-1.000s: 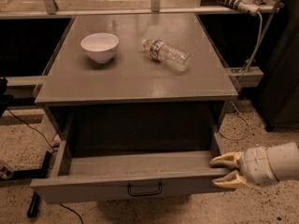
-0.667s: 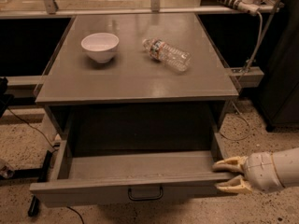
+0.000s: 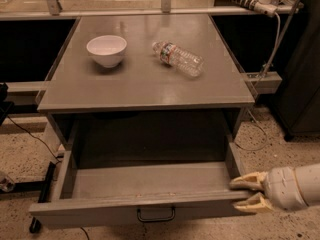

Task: Open top drawer

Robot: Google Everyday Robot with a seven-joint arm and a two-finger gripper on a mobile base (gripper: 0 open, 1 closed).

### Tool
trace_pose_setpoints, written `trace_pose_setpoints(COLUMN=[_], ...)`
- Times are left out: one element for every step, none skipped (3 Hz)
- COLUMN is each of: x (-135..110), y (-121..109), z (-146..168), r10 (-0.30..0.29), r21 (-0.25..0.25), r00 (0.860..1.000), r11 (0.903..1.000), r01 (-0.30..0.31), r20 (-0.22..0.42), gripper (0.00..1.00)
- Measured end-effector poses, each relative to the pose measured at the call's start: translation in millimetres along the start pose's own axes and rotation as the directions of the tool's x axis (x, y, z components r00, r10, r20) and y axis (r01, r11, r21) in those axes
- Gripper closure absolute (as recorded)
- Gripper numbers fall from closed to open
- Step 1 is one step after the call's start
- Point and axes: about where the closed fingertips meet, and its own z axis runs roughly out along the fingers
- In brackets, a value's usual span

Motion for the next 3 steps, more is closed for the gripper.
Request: trace_pose_setpoints(x=[-2.3,-2.4,-2.4], y=[1.8,1.8,1.8], z=[-1.1,-1.1,-1.1], r10=[-0.001,-0.001,-0.001], r21=[-0.002,-0.002,-0.002], r00=[1.0,1.0,1.0], r11=[1.0,1.0,1.0], r01=[0.001,0.001,0.001], r20=[0.002,0.002,0.002], gripper=[1.0,0.81,0.59])
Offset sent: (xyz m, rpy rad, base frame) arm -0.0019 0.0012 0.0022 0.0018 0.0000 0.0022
